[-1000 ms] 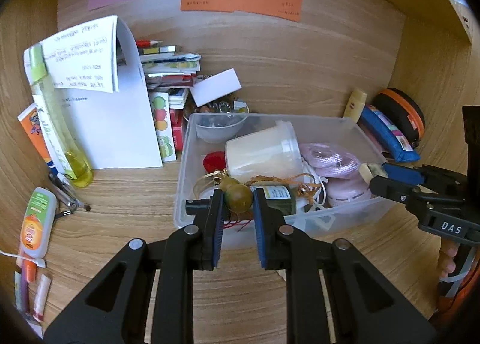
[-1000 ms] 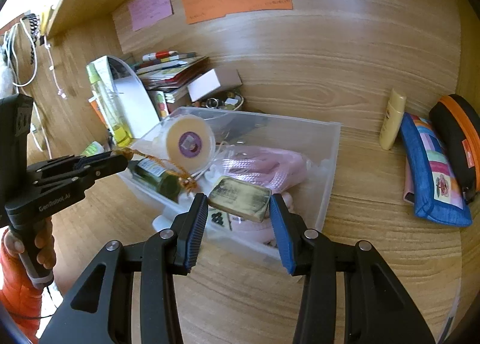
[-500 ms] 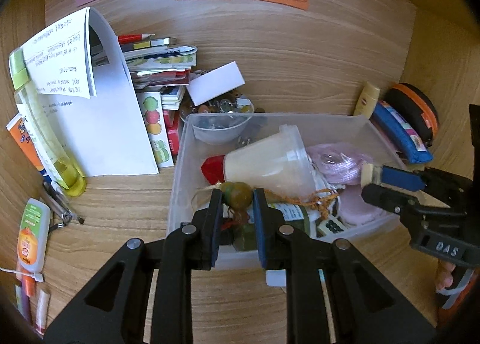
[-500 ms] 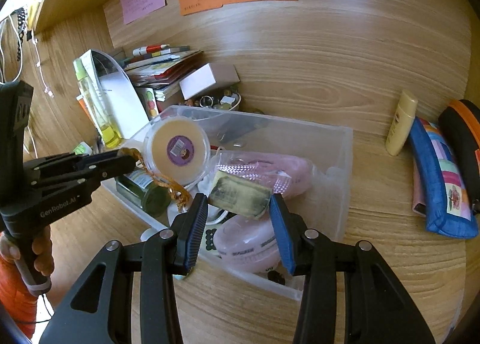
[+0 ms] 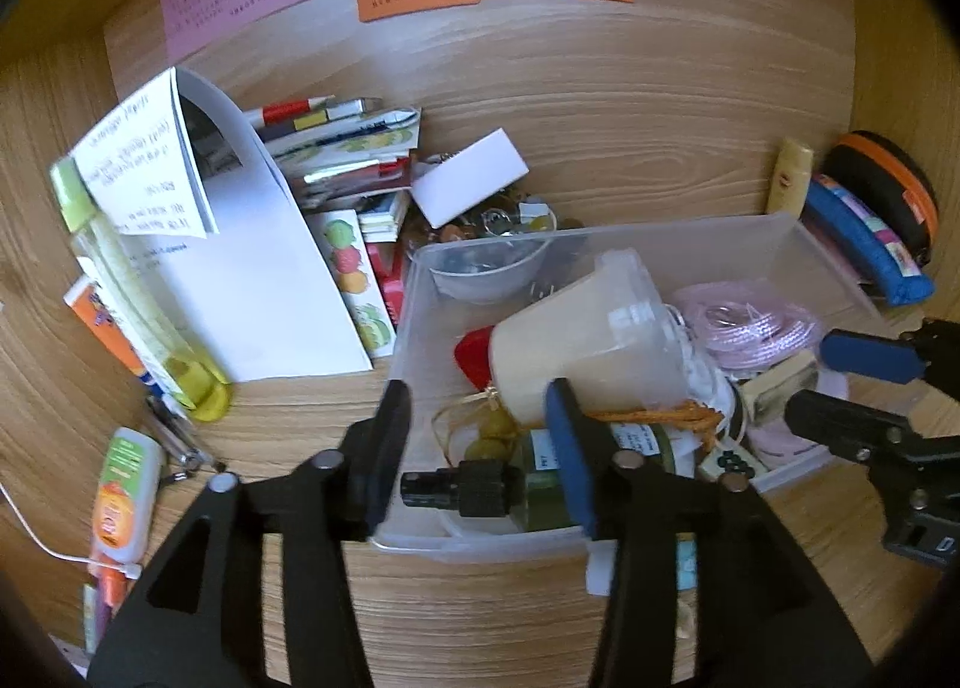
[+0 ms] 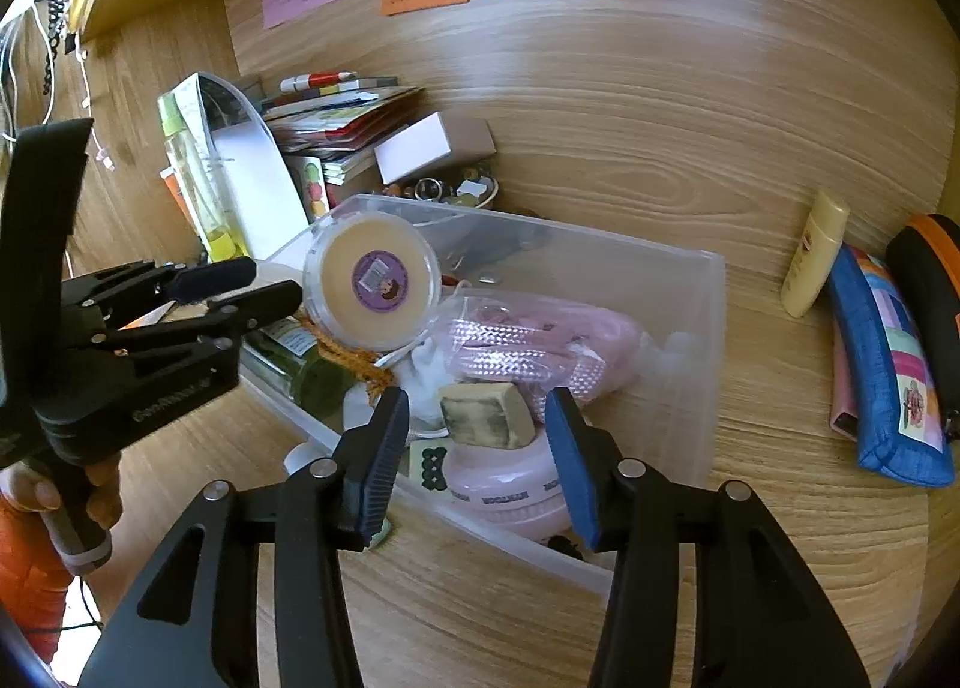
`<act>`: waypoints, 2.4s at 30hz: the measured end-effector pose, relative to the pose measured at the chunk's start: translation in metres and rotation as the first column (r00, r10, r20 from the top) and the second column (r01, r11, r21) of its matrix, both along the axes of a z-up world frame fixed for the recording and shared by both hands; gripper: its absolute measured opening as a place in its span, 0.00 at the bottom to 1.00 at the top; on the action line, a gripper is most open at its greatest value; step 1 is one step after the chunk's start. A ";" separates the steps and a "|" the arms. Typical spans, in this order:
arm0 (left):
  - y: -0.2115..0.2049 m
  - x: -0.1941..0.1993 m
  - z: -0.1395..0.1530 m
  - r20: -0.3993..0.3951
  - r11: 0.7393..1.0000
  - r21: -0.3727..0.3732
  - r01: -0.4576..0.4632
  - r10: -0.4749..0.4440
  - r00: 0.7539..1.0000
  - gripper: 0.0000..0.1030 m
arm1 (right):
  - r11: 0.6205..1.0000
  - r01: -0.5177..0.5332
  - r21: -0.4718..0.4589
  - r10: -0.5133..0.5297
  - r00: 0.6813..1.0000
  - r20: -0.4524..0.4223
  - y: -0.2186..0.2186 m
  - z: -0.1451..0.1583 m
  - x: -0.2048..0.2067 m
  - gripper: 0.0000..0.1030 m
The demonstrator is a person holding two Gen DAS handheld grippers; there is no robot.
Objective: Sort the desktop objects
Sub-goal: 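Lower the ornament and tin into the box and open both tools, then withdraw both tools and move them toward the white shell and blue bottle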
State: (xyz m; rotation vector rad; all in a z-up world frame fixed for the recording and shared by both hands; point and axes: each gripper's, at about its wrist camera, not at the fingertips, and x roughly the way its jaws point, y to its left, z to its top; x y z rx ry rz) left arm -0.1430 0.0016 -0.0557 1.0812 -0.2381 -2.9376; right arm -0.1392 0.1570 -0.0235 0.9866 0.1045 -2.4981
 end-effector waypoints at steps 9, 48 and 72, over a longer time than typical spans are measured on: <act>0.005 0.002 0.002 -0.009 1.000 -0.025 -0.004 0.004 1.000 0.61 | 0.999 -0.002 -0.038 0.002 1.000 -0.002 0.004 0.010 0.007 0.47; -0.023 0.105 0.020 -0.110 0.998 0.027 0.056 -0.053 0.993 0.90 | 0.998 -0.063 0.015 0.062 0.997 0.037 -0.022 -0.010 0.071 0.54; 0.033 0.067 -0.051 0.241 0.979 0.136 0.153 -0.183 0.953 0.81 | 1.000 0.003 -0.026 -0.001 0.998 0.066 0.024 -0.021 0.075 0.54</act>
